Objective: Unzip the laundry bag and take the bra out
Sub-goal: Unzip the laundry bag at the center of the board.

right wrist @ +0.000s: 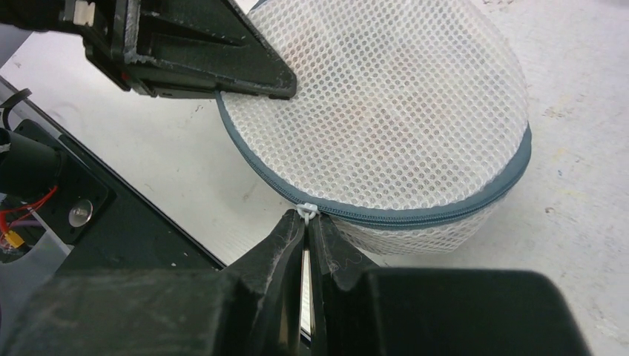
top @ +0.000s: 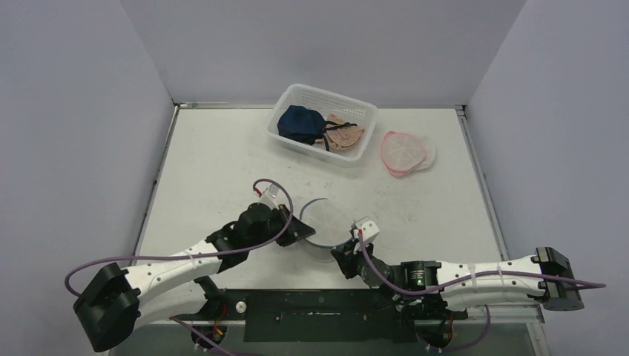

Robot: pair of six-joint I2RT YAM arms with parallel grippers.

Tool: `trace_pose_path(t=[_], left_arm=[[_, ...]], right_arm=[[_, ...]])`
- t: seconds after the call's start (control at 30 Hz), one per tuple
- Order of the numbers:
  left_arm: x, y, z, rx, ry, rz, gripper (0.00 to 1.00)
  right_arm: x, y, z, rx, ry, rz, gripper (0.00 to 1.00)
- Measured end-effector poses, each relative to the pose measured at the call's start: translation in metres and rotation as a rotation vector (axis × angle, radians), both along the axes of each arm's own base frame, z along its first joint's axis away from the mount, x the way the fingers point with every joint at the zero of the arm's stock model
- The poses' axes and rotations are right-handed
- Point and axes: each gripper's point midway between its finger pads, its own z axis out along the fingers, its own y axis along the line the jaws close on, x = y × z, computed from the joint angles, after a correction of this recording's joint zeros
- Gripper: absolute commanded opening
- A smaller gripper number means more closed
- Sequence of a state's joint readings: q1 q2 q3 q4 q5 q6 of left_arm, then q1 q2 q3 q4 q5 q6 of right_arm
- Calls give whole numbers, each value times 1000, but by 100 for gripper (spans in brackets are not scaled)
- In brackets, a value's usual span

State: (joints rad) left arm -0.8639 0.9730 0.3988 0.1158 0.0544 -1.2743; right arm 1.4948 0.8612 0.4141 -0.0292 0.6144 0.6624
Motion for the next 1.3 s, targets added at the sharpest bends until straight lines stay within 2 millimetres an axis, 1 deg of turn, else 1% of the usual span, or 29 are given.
trace_pose_path(t=[0.17, 0.2, 0.23, 0.3, 0.33, 0.37, 0.4, 0.43, 0.53, 0.7, 0.77, 0.83, 0.9, 1.0, 1.07, 1.1, 1.2, 1.3], left_arm=[[12, -24, 7, 27, -18, -126, 0], [15, -27, 7, 30, -18, -148, 7], [18, -30, 8, 31, -19, -169, 28], [24, -34, 7, 36, -25, -203, 65], [26, -33, 5, 42, -30, -210, 73], [27, -32, 4, 49, -35, -215, 87], [28, -31, 4, 52, -36, -214, 95], [28, -30, 5, 56, -41, -213, 98], [26, -23, 12, 58, -59, -196, 96], [13, 2, 33, 48, -137, -130, 96], [2, 11, 39, 40, -162, -111, 96], [-11, 15, 42, 25, -173, -106, 96], [-24, 15, 39, 12, -169, -106, 96], [-40, 9, 26, 17, -131, -118, 96], [-46, 4, 15, 33, -94, -120, 97], [-45, 2, 11, 39, -79, -108, 99], [-41, -3, 6, 36, -49, -68, 86], [-35, -4, 4, 25, -32, -21, 72]], right_arm=[[0, -12, 0, -21, -14, -18, 5], [0, -13, -1, -27, -16, -21, 5], [1, -14, -2, -33, -16, -22, 5], [1, -14, -6, -50, -19, -28, 5], [2, -14, -9, -68, -19, -31, 5], [2, -14, -12, -81, -19, -32, 5], [2, -12, -14, -96, -18, -32, 5], [2, -11, -16, -107, -17, -32, 5], [2, -6, -17, -119, -16, -28, 5], [1, 6, -6, -91, -14, -13, 5], [2, 12, -2, -78, -15, -6, 5], [3, 18, 2, -69, -16, 4, 5], [3, 25, 4, -66, -17, 14, 5], [3, 36, 3, -70, -16, 36, 5], [3, 43, 0, -77, -15, 50, 5], [2, 45, -2, -85, -15, 59, 5], [0, 51, -8, -102, -11, 79, 5], [-2, 57, -8, -97, -10, 96, 5]])
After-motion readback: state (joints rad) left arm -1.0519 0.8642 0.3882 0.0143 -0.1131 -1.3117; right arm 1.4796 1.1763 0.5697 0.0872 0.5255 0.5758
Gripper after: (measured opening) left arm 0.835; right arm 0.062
